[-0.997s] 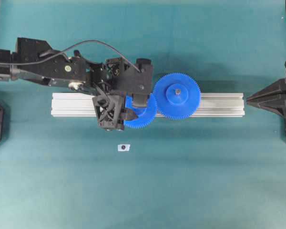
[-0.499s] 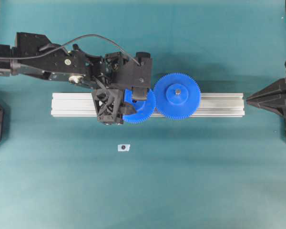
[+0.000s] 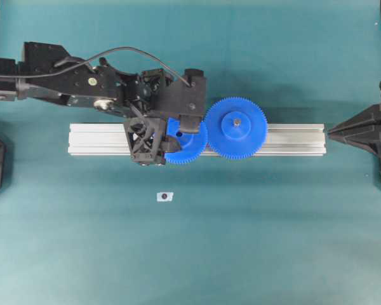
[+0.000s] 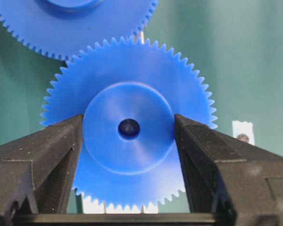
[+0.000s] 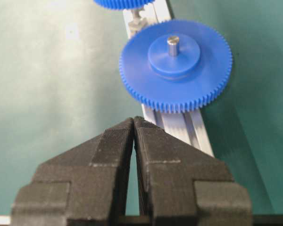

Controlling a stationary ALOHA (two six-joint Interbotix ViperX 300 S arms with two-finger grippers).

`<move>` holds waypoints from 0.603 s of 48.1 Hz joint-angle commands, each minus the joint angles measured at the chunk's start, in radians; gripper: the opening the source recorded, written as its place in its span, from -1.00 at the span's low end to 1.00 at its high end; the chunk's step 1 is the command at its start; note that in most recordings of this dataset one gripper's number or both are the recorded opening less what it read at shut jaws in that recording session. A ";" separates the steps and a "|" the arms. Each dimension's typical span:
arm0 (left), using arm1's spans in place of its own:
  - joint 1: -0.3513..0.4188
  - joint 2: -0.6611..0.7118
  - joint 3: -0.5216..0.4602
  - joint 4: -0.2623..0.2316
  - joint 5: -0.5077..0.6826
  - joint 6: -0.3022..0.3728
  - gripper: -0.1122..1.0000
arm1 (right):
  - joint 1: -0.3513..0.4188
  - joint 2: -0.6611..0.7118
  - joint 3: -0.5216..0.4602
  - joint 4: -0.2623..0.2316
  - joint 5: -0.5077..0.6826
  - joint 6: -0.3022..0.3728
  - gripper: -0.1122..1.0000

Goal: Find the location of the shaft and insert the small gear.
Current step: 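Lower the small gear onto the shaft and open the left gripper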

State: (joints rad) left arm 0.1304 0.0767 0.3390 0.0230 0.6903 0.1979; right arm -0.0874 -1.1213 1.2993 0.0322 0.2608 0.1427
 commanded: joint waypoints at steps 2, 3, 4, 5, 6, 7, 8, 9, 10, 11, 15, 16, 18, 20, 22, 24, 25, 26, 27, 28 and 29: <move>0.008 -0.006 -0.026 0.006 0.005 0.002 0.37 | -0.003 0.006 -0.012 0.000 -0.008 0.006 -0.58; 0.008 -0.005 -0.029 0.006 0.008 0.002 0.37 | -0.003 0.006 -0.011 0.000 -0.008 0.006 -0.58; 0.008 -0.003 -0.031 0.006 0.011 0.002 0.37 | -0.003 0.006 -0.011 -0.002 -0.008 0.006 -0.58; 0.008 -0.002 -0.032 0.006 0.012 0.002 0.37 | -0.003 0.006 -0.011 0.000 -0.008 0.006 -0.58; 0.008 0.000 -0.035 0.006 0.014 0.002 0.37 | -0.003 0.006 -0.011 0.000 -0.008 0.006 -0.58; 0.008 0.000 -0.037 0.006 0.014 0.000 0.37 | -0.005 0.006 -0.011 0.000 -0.008 0.006 -0.58; 0.008 0.000 -0.038 0.006 0.015 0.000 0.37 | -0.005 0.006 -0.011 0.000 -0.008 0.006 -0.58; 0.008 0.002 -0.040 0.006 0.015 0.000 0.37 | -0.005 0.008 -0.011 0.000 -0.008 0.006 -0.58; 0.008 0.002 -0.041 0.006 0.015 -0.002 0.37 | -0.005 0.006 -0.011 0.000 -0.008 0.008 -0.58; 0.008 0.002 -0.041 0.006 0.018 -0.002 0.37 | -0.005 0.006 -0.011 0.000 -0.008 0.008 -0.58; 0.008 0.002 -0.048 0.006 0.025 0.002 0.38 | -0.005 0.006 -0.011 0.000 -0.008 0.006 -0.58; 0.008 0.002 -0.051 0.006 0.025 0.002 0.38 | -0.006 0.006 -0.011 -0.002 -0.008 0.006 -0.58; 0.008 0.002 -0.055 0.006 0.025 0.003 0.38 | -0.008 0.006 -0.011 0.000 -0.008 0.008 -0.58; 0.008 0.002 -0.058 0.005 0.026 0.003 0.42 | -0.008 0.006 -0.011 0.000 -0.009 0.006 -0.58; 0.008 0.002 -0.060 0.006 0.026 0.002 0.52 | -0.008 0.006 -0.011 0.000 -0.008 0.006 -0.58; 0.008 0.002 -0.064 0.006 0.028 0.002 0.64 | -0.008 0.006 -0.011 0.000 -0.008 0.006 -0.58; 0.008 0.002 -0.066 0.006 0.029 -0.002 0.69 | -0.008 0.006 -0.011 0.000 -0.008 0.006 -0.58; 0.008 0.002 -0.067 0.006 0.034 -0.003 0.73 | -0.008 0.006 -0.012 0.000 -0.008 0.006 -0.58; 0.008 0.002 -0.071 0.006 0.037 -0.005 0.76 | -0.008 0.006 -0.011 -0.002 -0.008 0.006 -0.58; 0.008 0.002 -0.074 0.006 0.040 -0.005 0.79 | -0.008 0.006 -0.011 0.000 -0.008 0.006 -0.58; 0.008 0.002 -0.077 0.006 0.048 -0.006 0.82 | -0.009 0.006 -0.011 0.000 -0.008 0.006 -0.58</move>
State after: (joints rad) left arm 0.1365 0.0966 0.2961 0.0261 0.7286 0.1917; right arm -0.0920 -1.1213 1.2993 0.0322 0.2608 0.1427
